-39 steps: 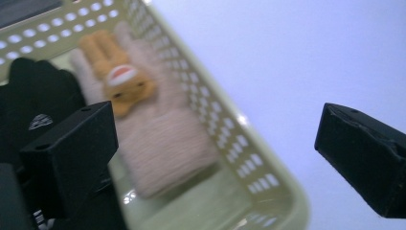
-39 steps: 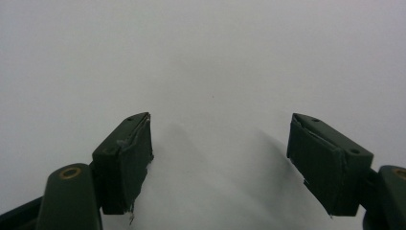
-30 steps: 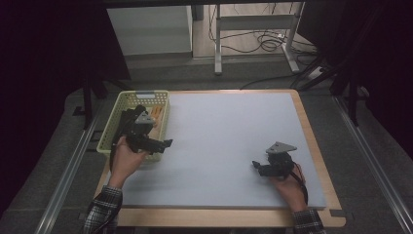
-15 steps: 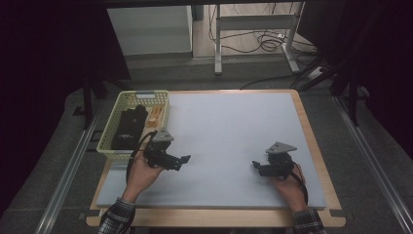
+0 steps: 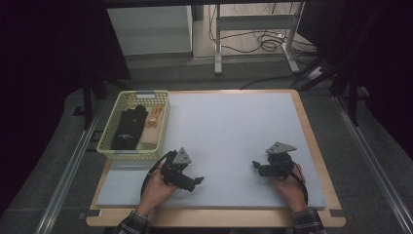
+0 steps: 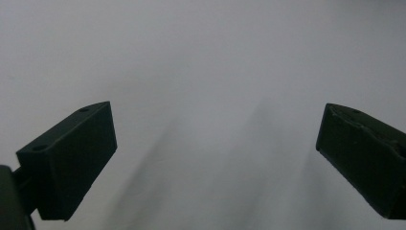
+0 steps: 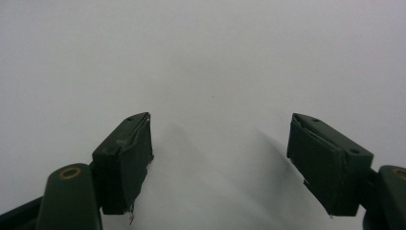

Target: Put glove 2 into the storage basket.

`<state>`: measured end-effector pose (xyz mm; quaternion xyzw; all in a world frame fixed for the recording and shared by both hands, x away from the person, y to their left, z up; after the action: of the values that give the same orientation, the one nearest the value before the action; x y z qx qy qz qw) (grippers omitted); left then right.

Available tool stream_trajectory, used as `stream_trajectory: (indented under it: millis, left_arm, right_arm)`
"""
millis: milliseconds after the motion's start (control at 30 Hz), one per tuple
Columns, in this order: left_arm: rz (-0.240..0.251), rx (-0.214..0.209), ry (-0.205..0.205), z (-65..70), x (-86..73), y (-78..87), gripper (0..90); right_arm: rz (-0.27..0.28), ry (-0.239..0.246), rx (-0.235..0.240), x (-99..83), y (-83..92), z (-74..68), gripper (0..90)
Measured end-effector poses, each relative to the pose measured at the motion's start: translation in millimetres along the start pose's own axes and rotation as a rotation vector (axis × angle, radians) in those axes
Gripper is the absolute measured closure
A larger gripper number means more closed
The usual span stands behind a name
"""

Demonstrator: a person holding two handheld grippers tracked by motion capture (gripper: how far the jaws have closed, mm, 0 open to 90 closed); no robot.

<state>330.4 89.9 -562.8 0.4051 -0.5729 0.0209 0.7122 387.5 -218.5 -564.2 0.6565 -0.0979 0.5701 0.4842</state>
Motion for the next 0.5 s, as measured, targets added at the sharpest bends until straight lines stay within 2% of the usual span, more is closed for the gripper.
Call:
stream_trajectory:
  millis: [233, 367, 400, 500]
  left_arm:
    - [-0.033, -0.004, -0.024, 7.9, -13.9, -12.3, 0.4]
    - [-0.035, -0.007, -0.016, 9.0, -15.4, -12.3, 0.7]
    - [-0.040, -0.014, 0.005, 8.3, -16.1, -12.4, 1.0]
    - [-0.041, -0.015, 0.011, 8.0, -16.3, -12.6, 0.7]
  right_arm:
    - [0.000, 0.000, 0.000, 0.0, -0.1, 0.0, 23.4]
    - [0.000, 0.000, 0.000, 0.0, -0.1, 0.0, 23.4]
    - [0.000, -0.002, 0.000, 0.0, -0.1, 0.2, 23.3]
    - [0.000, -0.001, 0.000, 0.1, -0.2, 0.1, 23.3]
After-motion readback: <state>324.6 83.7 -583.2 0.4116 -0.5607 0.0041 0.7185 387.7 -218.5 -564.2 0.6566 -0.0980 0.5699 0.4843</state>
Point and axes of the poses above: each handheld gripper's, and its own axes: y roughly backward along the jaws, x roughly out of its top, z roughly to its right, the point moved 5 cm from there along -y, roughly forward along the jaws, and after that the axes turned 10 degrees about z, right-handed, at the moved point
